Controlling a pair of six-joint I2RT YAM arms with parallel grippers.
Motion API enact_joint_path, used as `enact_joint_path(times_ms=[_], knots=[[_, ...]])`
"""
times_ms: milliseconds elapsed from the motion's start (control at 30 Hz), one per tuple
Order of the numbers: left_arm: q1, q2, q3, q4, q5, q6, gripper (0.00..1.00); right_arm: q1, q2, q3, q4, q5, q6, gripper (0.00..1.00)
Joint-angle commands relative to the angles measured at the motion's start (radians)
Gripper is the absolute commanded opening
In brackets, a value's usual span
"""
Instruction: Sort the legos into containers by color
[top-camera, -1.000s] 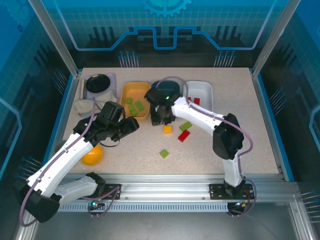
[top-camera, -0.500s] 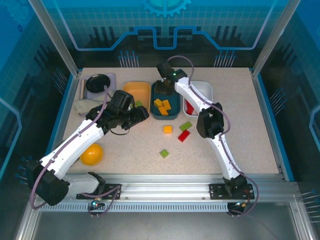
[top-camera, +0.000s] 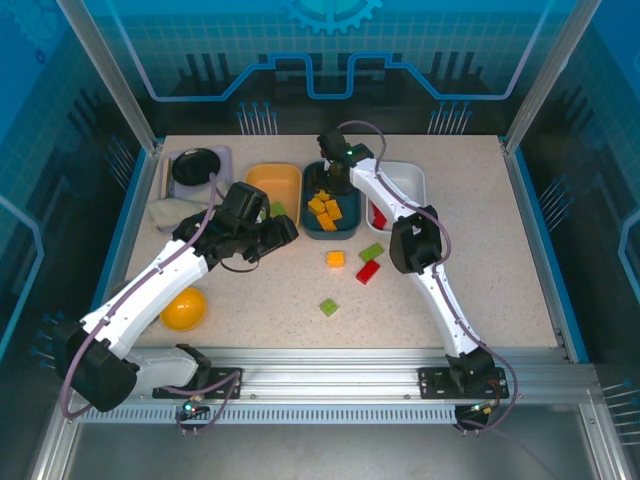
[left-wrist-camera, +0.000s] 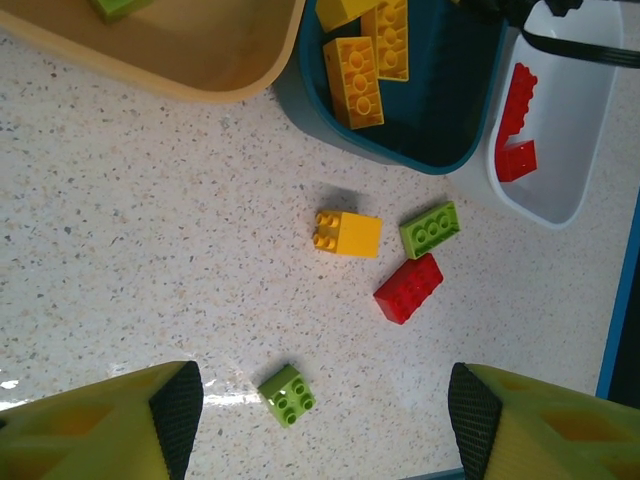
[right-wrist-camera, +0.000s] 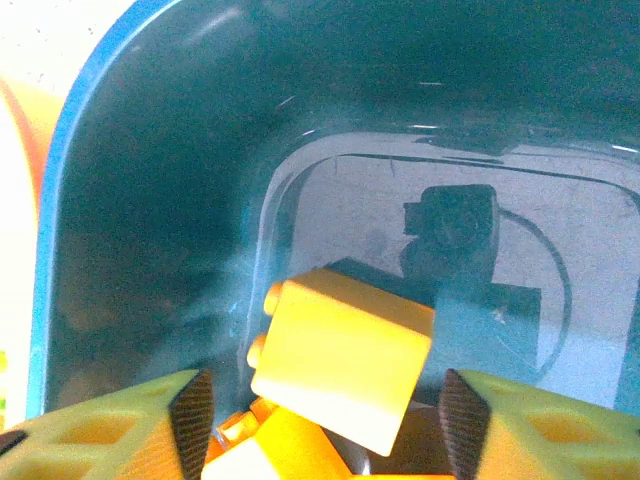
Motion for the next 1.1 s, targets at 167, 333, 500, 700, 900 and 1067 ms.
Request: enact_joint_path(times_ms=[167, 333, 500, 700, 900, 1067], knots=[[-0.017, 0.013, -0.014, -0.012, 0.059, 0.046, 0.69, 0.02, -0.359, -0.219, 0.031, 0.037, -0.03, 0.65], [-0.072, 0.075, -0.016, -0.003, 0.106, 0.133, 0.68, 0.03, -0.678, -0.615, 0.151, 0.062, -0.028, 0.64], [-0.197, 0.192, -0.017, -0.005, 0.098, 0.246, 0.68, 0.044, -1.05, -1.147, 0.346, -0.009, -0.035, 0.65], [-0.33, 0.37, 0.016, -0.019, 0.039, 0.297, 0.69, 0.072, -1.432, -1.614, 0.379, -0.128, -0.023, 0.78], [-0.424, 0.532, 0.093, -0.048, 0.004, 0.348, 0.7, 0.08, -1.73, -1.791, 0.278, -0.127, 0.02, 0.86], [-0.446, 0.608, 0.127, -0.074, -0.067, 0.361, 0.7, 0.078, -1.836, -1.831, 0.234, -0.123, 0.055, 0.87]])
